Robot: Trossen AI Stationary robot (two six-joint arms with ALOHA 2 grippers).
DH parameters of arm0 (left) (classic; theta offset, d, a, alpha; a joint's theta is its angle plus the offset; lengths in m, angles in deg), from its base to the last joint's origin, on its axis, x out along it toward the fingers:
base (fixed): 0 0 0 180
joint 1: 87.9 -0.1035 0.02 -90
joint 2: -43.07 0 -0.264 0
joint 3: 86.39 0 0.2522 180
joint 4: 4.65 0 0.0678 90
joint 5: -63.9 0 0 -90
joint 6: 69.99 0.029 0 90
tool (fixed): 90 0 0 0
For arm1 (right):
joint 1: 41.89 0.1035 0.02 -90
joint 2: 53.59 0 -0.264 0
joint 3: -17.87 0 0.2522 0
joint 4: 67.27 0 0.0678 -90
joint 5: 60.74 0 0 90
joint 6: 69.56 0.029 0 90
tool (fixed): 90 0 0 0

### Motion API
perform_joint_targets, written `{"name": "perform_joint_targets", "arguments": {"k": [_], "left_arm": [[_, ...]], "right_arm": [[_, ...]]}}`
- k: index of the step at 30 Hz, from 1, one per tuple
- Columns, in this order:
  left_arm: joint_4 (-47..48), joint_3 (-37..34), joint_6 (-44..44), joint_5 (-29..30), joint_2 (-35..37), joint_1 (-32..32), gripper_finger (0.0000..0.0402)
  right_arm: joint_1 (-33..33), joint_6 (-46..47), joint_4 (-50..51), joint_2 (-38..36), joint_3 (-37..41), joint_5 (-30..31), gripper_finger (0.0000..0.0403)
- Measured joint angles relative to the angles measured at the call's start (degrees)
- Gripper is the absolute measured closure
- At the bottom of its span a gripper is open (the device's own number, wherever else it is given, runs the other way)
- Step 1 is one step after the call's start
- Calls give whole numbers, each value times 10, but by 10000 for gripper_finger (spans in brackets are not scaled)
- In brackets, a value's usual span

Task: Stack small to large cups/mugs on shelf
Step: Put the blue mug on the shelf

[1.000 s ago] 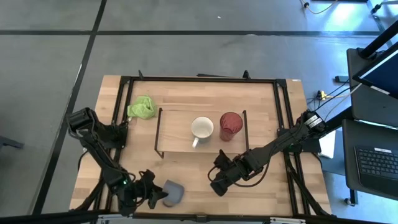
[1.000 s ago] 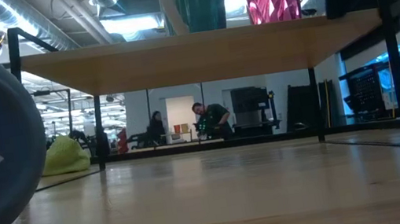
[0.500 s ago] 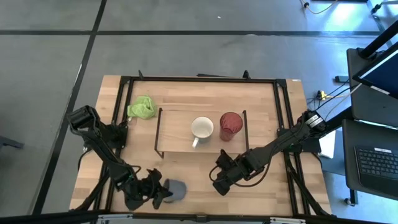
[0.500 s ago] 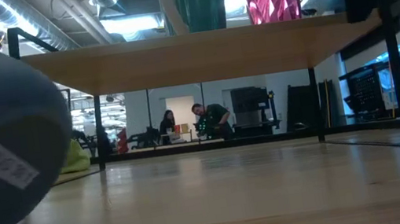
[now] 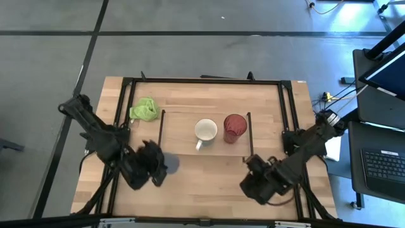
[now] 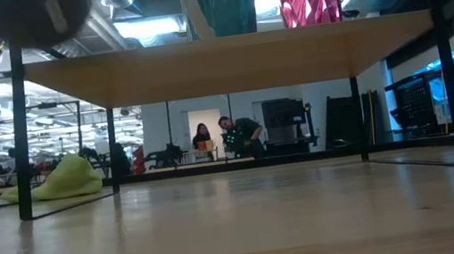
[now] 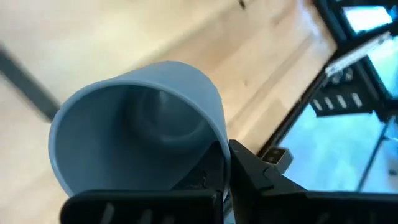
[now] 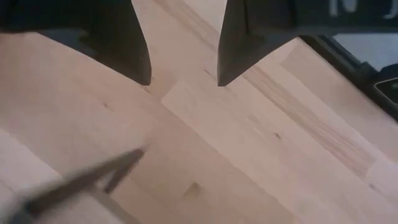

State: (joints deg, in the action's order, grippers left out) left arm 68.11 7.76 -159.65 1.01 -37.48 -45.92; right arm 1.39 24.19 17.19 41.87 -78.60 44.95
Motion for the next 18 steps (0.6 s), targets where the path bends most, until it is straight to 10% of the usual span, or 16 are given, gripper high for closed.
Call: {"name": "perform_joint_targets", "arguments": {"k": [7,18], "left_arm": [[166,181,49,15,-17,-89,400],[217,272,177,-198,-92,-277,401]], "right_arm": [[65,132,21,-1,15,57,217],[111,245,40,-5,52,52,217]]}}
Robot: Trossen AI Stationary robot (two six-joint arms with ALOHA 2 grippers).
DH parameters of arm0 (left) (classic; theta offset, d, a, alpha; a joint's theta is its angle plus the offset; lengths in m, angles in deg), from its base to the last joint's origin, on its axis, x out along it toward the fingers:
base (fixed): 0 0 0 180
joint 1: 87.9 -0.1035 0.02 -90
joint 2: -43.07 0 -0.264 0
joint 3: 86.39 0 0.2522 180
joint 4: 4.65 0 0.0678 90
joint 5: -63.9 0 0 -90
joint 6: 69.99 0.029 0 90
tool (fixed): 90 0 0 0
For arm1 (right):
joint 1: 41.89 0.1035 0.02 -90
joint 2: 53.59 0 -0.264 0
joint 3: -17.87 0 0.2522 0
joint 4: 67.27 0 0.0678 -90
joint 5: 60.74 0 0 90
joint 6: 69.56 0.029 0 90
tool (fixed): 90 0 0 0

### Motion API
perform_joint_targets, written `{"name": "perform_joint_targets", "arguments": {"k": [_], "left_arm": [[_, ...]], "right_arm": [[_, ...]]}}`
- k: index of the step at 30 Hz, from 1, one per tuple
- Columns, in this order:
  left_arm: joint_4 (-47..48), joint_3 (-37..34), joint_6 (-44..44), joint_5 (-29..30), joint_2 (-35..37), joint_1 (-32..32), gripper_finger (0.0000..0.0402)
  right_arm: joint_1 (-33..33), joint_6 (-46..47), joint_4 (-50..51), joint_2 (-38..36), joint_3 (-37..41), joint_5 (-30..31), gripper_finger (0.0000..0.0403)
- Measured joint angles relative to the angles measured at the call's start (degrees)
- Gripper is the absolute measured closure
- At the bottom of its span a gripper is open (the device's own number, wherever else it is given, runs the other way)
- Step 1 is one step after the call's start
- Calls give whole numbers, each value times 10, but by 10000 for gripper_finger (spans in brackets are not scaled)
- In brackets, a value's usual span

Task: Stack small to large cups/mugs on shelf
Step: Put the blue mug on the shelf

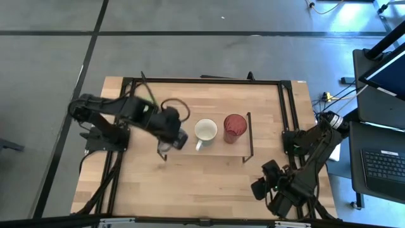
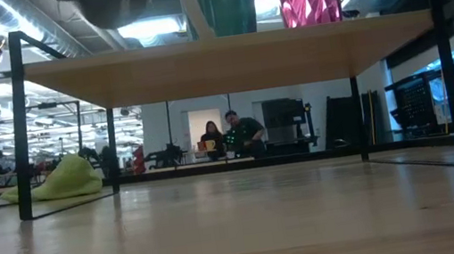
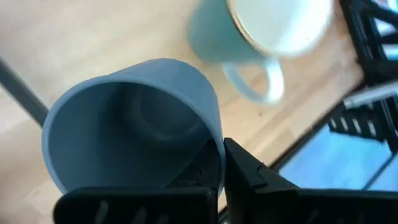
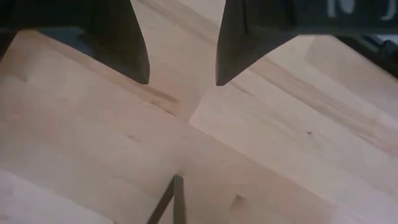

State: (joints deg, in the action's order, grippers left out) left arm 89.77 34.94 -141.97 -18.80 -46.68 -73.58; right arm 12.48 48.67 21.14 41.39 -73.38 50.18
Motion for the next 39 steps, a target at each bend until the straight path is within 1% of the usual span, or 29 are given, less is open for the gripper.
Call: {"name": "perform_joint_targets", "arguments": {"k": [4,7,12,16,21,27,33,39], "left_arm": [[26,30,-23,-17,-10,-51,400],[25,34,-76,-34,-10,-75,399],[31,35,-174,-22,-18,-81,399],[65,34,-221,-23,-46,-83,399],[58,34,-212,-46,-87,-88,397],[75,34,-184,-68,-109,-106,398],[65,34,-165,-77,-110,-123,398],[63,34,-164,-79,-110,-128,399]], "right_arm": [[9,8,9,0,0,3,217],[16,13,15,0,0,23,217],[25,15,37,0,0,31,217],[43,15,51,-3,0,31,217],[75,20,80,-16,0,30,217],[109,44,102,-35,0,30,217],[120,49,106,-36,0,20,217],[120,50,112,-36,0,20,217]]}}
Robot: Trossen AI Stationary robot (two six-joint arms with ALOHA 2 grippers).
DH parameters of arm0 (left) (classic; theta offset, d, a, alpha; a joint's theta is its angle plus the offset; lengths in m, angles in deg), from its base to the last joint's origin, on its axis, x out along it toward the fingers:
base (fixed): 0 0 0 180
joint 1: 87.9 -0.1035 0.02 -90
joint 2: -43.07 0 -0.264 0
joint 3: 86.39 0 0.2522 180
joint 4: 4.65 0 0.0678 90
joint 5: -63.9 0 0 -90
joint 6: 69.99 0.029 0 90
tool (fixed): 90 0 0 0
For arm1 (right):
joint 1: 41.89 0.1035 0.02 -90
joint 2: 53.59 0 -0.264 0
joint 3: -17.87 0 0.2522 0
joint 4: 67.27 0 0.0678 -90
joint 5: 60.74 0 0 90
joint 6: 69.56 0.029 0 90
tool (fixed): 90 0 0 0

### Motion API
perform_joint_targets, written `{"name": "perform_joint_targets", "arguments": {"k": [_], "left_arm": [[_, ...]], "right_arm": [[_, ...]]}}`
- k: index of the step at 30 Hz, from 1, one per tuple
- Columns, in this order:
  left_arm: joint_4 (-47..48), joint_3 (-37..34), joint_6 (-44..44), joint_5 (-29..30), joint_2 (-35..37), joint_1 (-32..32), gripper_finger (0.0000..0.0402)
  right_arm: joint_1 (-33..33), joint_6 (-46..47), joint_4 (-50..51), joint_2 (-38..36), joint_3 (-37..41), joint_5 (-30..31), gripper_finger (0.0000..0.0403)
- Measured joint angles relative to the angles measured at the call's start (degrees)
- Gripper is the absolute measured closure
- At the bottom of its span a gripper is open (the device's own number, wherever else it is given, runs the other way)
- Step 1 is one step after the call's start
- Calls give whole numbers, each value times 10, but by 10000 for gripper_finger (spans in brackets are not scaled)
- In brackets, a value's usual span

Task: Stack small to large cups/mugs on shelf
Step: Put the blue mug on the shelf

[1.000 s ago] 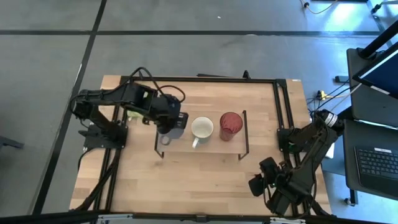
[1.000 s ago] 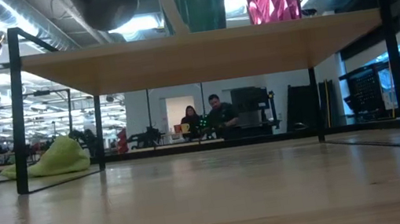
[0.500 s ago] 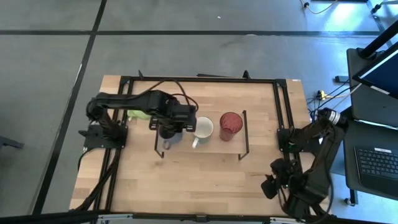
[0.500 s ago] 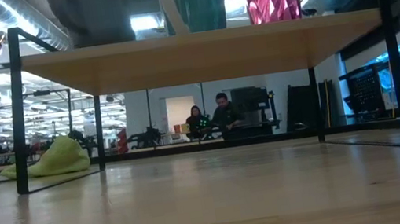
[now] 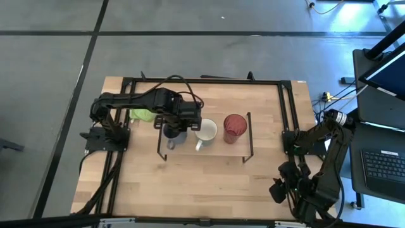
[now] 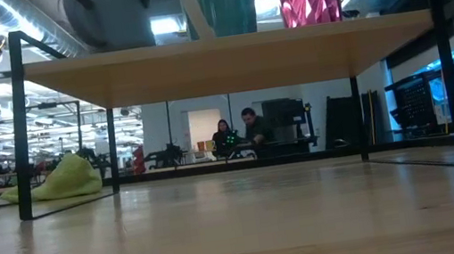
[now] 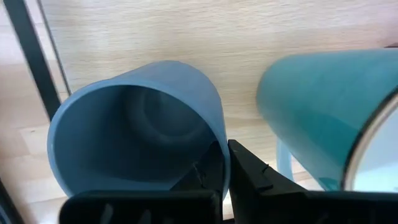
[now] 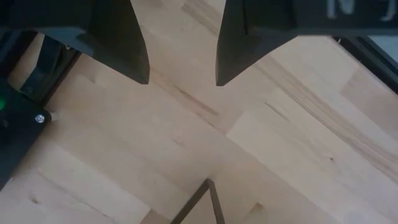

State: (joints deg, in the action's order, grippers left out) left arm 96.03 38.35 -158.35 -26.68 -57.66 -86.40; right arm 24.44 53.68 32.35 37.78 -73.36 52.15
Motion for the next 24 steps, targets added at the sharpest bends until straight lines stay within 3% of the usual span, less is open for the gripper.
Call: {"name": "perform_joint_targets", "arguments": {"k": [13,20,24], "left_arm": [[-30,0,19,-7,0,15,378],[-28,0,19,-4,0,33,396],[-29,0,19,-4,0,34,378]], "right_arm": [[4,-3,7,0,0,7,217],[7,-3,12,0,0,11,217],[7,-3,12,0,0,11,217]]}}
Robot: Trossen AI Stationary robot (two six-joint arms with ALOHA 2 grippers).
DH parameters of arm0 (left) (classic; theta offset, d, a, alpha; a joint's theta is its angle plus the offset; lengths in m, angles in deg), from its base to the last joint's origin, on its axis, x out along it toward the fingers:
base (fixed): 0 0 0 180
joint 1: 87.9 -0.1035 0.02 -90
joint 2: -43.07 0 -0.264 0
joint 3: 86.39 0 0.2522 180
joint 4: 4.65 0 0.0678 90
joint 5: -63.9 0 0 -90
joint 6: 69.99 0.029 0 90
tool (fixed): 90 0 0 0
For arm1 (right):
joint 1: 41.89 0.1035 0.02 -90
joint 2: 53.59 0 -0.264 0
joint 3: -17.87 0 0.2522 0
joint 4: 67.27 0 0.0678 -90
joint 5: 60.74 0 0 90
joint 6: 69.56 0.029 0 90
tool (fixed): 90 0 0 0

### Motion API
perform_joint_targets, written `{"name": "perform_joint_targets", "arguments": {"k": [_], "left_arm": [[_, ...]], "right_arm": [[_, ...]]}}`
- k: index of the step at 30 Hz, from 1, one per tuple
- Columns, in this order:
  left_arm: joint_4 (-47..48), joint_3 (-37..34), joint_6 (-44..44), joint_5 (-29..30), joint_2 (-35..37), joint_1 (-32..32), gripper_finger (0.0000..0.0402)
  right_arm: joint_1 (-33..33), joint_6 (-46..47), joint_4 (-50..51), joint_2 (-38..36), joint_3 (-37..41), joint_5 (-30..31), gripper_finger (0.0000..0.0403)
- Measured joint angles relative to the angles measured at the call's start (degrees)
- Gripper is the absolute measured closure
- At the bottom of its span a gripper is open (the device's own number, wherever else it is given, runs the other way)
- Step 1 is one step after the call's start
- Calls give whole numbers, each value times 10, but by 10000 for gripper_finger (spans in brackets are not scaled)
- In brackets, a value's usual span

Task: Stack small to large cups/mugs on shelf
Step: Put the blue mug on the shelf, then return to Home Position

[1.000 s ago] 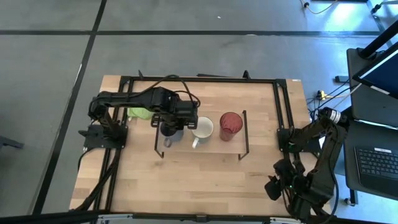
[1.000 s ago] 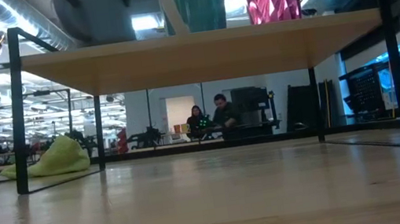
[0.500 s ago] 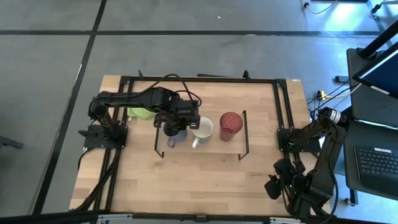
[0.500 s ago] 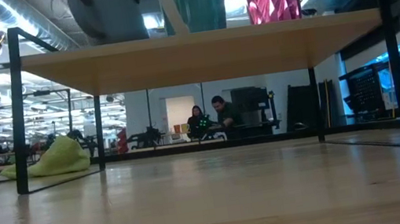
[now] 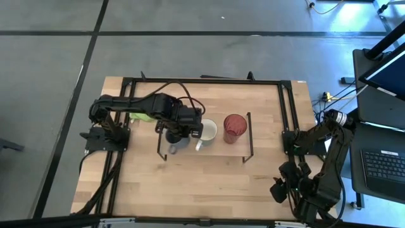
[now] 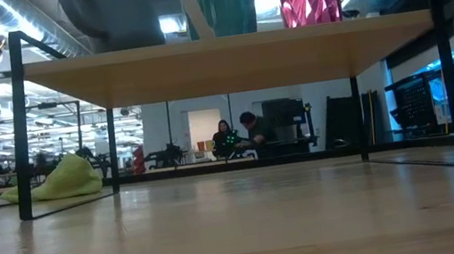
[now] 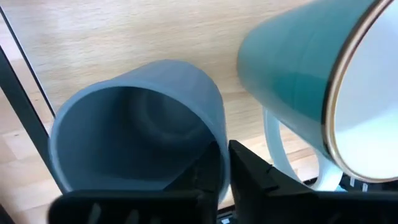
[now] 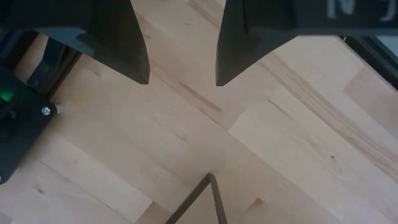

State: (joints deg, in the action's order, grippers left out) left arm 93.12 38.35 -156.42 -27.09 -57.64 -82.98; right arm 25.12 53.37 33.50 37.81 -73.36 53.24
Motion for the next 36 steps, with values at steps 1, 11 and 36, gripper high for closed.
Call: {"name": "perform_joint_targets", "arguments": {"k": [1,11,36], "left_arm": [[-1,0,0,0,0,0,370],[-15,0,1,5,1,0,338],[20,100,-2,223,2,167,337]], "right_arm": [[0,0,0,0,0,0,217],[0,0,-1,0,0,0,217],[32,5,-15,-2,-1,39,217]]}}
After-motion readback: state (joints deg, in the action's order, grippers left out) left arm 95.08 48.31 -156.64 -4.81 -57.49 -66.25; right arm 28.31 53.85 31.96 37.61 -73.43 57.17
